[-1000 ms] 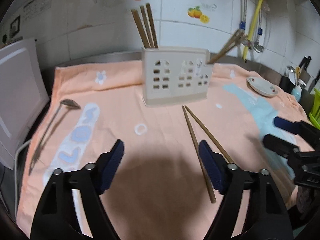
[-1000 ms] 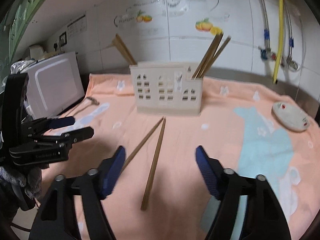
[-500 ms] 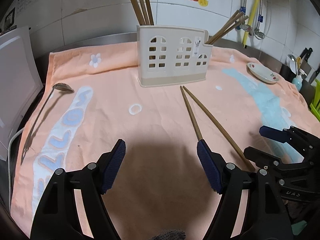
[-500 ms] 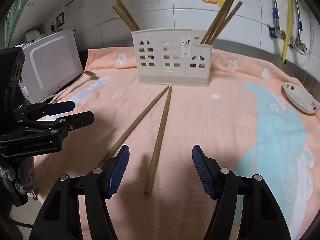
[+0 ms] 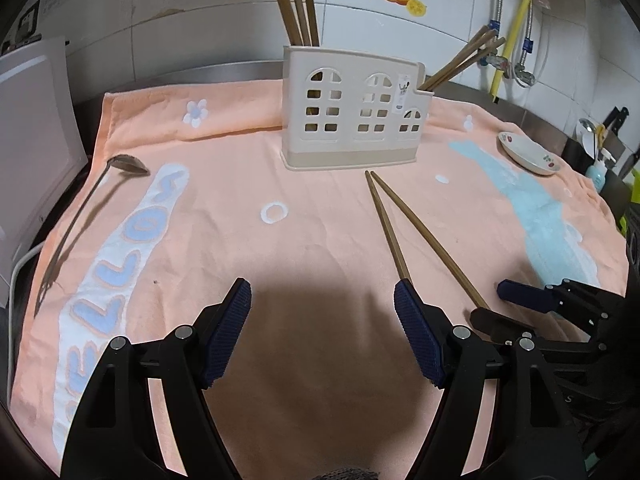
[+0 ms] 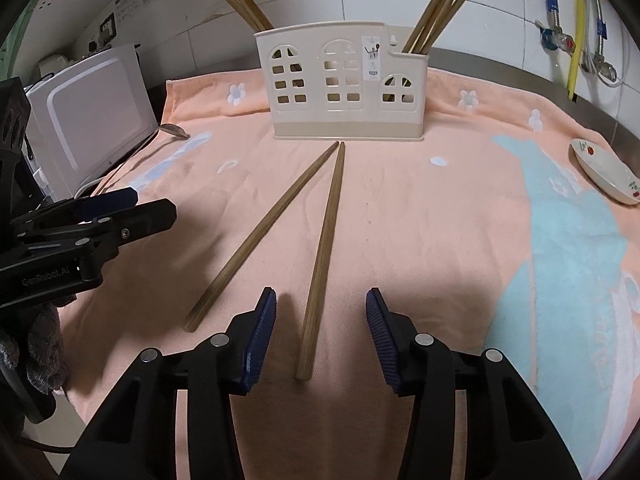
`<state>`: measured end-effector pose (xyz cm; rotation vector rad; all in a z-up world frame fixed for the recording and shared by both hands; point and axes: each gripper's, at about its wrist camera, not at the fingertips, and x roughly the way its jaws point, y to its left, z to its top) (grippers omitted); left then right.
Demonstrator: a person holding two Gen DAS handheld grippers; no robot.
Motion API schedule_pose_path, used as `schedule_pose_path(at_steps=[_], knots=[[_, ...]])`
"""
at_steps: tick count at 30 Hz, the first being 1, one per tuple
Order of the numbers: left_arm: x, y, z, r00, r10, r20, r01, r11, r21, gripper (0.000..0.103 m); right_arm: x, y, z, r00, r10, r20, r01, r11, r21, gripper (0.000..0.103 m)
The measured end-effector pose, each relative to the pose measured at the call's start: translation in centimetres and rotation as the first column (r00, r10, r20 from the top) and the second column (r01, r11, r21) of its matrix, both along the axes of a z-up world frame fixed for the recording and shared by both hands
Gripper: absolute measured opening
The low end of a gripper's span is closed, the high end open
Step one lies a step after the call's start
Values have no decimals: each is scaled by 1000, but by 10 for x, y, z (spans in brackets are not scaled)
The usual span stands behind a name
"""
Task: Organize utensils
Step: 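Move both open tools back down to the last two chopsticks, then close the right tool on a chopstick while the left tool grasps the other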
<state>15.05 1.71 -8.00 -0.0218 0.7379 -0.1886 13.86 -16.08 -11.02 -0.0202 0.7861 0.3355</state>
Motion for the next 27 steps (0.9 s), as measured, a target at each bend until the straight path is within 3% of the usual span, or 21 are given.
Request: schedule_pose_path(at_steps=[9, 16, 27], knots=[[0, -5, -7, 999, -8, -36, 8, 1000, -1, 76, 1, 1, -1, 1000, -19, -1, 19, 999, -30, 29], [0, -9, -9, 998, -22, -56, 22, 1000, -1, 76, -1, 1, -1, 1000, -28, 7, 28, 998, -51, 10], [-2, -25, -14, 994, -79, -72, 79, 997, 3, 74, -8, -14, 13, 998, -54, 44, 55, 998, -23, 7]])
